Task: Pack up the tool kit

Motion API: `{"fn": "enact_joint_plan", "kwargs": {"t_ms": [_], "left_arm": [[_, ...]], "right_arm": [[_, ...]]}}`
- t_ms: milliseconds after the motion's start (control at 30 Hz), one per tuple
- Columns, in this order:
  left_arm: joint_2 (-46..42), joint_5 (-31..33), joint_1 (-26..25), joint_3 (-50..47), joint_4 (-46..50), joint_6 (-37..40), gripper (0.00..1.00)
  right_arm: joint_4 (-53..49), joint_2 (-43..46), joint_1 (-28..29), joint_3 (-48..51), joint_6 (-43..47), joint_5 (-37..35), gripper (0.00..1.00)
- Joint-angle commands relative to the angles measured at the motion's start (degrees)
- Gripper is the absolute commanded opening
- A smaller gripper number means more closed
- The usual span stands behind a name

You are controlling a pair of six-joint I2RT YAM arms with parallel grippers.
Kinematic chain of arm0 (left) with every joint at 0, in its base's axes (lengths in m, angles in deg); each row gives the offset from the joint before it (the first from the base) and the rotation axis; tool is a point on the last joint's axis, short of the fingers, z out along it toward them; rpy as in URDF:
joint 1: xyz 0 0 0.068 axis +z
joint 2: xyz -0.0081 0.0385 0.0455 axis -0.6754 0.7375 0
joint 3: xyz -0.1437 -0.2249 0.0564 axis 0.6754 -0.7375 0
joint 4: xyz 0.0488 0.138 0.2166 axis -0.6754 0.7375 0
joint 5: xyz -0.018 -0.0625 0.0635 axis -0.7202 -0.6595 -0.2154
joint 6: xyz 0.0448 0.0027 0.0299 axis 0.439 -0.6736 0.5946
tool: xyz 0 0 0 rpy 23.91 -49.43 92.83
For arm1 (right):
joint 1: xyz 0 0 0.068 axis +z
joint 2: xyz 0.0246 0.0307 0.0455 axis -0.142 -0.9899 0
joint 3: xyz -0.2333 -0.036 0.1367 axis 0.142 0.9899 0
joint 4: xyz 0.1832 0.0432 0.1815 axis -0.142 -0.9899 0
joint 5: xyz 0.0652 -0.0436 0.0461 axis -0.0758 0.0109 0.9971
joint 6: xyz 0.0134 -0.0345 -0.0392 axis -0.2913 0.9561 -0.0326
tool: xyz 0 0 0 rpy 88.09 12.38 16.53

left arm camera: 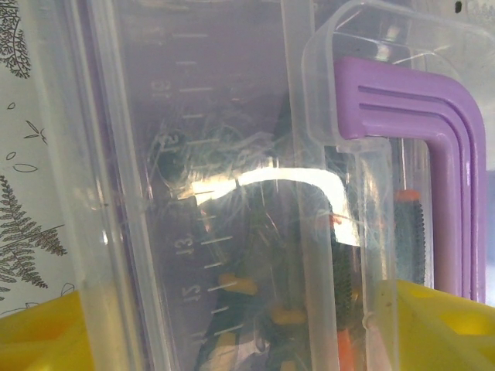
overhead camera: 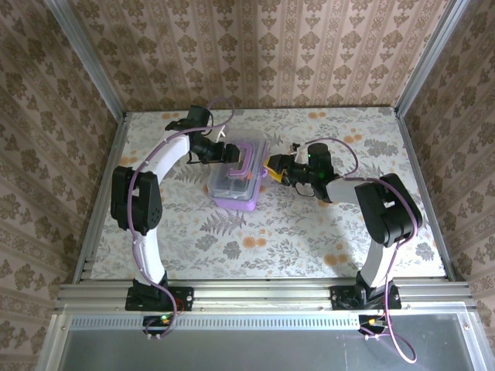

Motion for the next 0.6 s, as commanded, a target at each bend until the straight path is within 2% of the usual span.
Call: {"fn": "enact_joint_plan", "kwargs": {"t_ms": [0,100,567], "left_arm": [[7.2,5.4,-0.1,-3.4,4.0,1.4,0.68],[7.1,5.4,-0.1,-3.4,4.0,1.4,0.68],[7.0,5.2,-0.1,-3.3,4.1,1.4,0.67]], "right_arm": [[-2.0,0.6,0.6,-1.9,1.1,-0.9,0.50],[-2.3,0.6,0.6,-1.9,1.1,-1.3,0.47],[-5.0,0.2,0.9,-3.0,2.2,-2.5,0.45]]}}
